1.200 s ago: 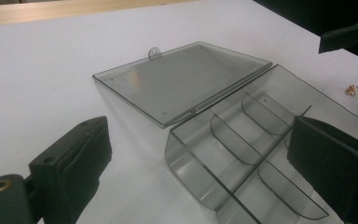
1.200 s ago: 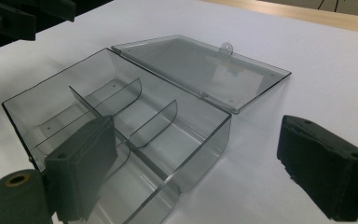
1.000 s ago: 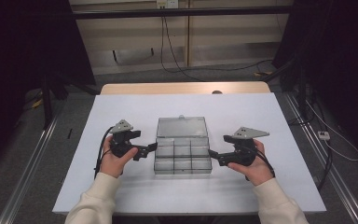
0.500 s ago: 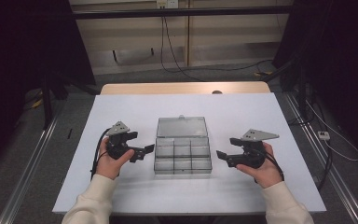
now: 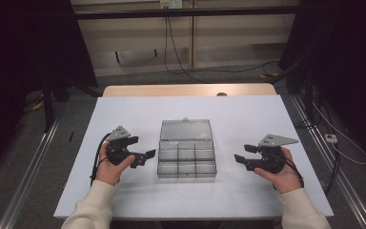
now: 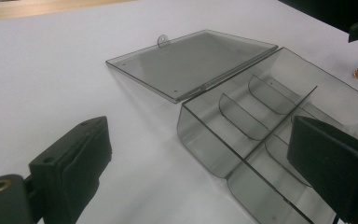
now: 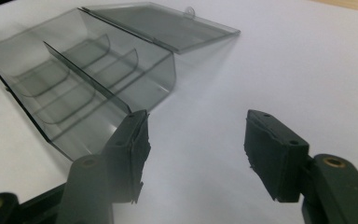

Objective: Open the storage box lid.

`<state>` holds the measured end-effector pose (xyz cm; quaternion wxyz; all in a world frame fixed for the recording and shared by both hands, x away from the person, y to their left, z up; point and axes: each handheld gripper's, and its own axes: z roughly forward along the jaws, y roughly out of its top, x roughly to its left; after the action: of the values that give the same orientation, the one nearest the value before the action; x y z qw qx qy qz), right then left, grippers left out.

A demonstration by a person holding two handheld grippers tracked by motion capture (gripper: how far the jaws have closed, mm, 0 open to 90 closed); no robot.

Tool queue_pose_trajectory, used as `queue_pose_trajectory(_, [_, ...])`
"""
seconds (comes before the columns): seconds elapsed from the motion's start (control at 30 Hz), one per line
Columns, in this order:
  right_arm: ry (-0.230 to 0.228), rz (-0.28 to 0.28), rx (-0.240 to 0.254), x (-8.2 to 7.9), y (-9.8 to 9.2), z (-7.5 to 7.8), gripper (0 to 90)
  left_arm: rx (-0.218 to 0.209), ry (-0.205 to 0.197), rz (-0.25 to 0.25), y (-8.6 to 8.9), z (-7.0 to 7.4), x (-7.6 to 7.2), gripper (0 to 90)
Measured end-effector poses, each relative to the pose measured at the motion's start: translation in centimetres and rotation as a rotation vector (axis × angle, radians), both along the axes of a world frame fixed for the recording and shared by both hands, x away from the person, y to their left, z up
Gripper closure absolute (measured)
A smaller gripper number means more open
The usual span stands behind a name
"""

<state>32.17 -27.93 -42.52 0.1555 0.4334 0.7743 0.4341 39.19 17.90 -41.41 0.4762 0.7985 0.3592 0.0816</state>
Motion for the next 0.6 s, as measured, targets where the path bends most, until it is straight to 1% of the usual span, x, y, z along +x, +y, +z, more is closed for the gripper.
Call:
queue_pose_trajectory(0.07, [0.009, -0.011, -0.011, -0.2, -0.4, -0.2, 43.0, 0.005, 0.001, -0.002, 0.0, 0.0, -0.1, 6.2])
queue_pose_trajectory(0.1, [0.012, -0.009, -0.015, -0.2, -0.6, -0.3, 45.5, 0.007, 0.001, -0.004, 0.0, 0.0, -0.1, 6.2])
queue_pose_trajectory(0.23, [0.031, -0.003, -0.034, -0.5, -1.4, -0.6, 49.4, 0.013, 0.002, -0.004, 0.1, 0.0, -0.3, 6.2])
queue_pose_trajectory(0.3, [0.041, -0.003, -0.044, -0.6, -1.8, -0.8, 52.9, 0.014, 0.001, -0.004, 0.2, -0.1, -0.3, 6.2])
queue_pose_trajectory(0.37, [0.054, -0.009, -0.040, -0.7, -2.1, -0.9, 56.0, 0.014, 0.000, -0.002, 0.3, 0.0, -0.3, 6.3])
queue_pose_trajectory(0.5, [0.080, -0.011, -0.054, -0.9, -2.8, -1.2, 62.3, 0.014, -0.002, 0.000, 0.3, 0.0, -0.4, 6.2])
queue_pose_trajectory(0.6, [0.096, -0.024, -0.059, -1.0, -3.2, -1.4, 65.0, 0.015, -0.004, -0.004, 0.2, 0.0, -0.3, 6.4])
